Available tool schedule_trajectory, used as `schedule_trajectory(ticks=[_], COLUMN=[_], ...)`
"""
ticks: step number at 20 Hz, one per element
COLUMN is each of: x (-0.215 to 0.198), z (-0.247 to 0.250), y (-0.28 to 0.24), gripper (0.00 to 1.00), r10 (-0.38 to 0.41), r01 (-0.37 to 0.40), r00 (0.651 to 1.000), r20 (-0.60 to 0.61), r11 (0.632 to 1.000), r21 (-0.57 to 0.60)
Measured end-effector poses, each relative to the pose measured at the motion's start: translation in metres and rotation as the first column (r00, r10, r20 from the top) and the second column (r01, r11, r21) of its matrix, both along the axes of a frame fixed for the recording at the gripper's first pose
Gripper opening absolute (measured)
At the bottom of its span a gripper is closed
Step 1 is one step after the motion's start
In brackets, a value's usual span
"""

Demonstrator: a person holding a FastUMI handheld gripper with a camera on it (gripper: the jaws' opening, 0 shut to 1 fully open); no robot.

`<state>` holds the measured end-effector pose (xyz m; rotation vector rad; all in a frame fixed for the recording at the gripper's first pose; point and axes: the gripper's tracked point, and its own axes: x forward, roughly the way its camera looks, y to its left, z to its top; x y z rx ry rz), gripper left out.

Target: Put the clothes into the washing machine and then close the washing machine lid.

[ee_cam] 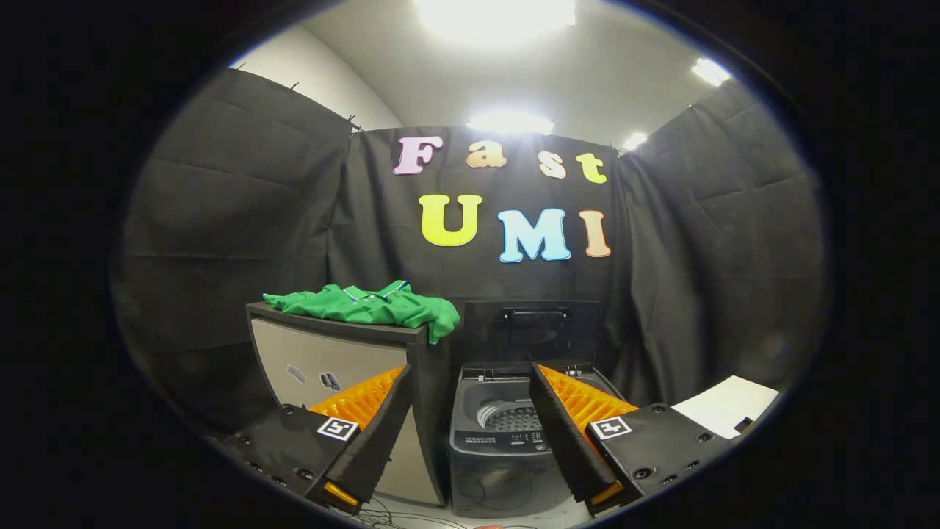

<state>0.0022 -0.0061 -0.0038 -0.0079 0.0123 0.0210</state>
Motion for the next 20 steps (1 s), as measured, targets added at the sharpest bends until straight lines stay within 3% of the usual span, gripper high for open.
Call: schedule_trajectory(ticks=[13,20], x=[0.007,0.039], z=[0.001,0.013], y=[0.0,0.025], gripper=[0.99,0.99], r10=[-0.004,0.061], r01=[0.004,-0.059], r00=[1.0,0.995], r20=[-0.004,-0.079], r11=[1.0,0.998], r21=[-0.002,0.026])
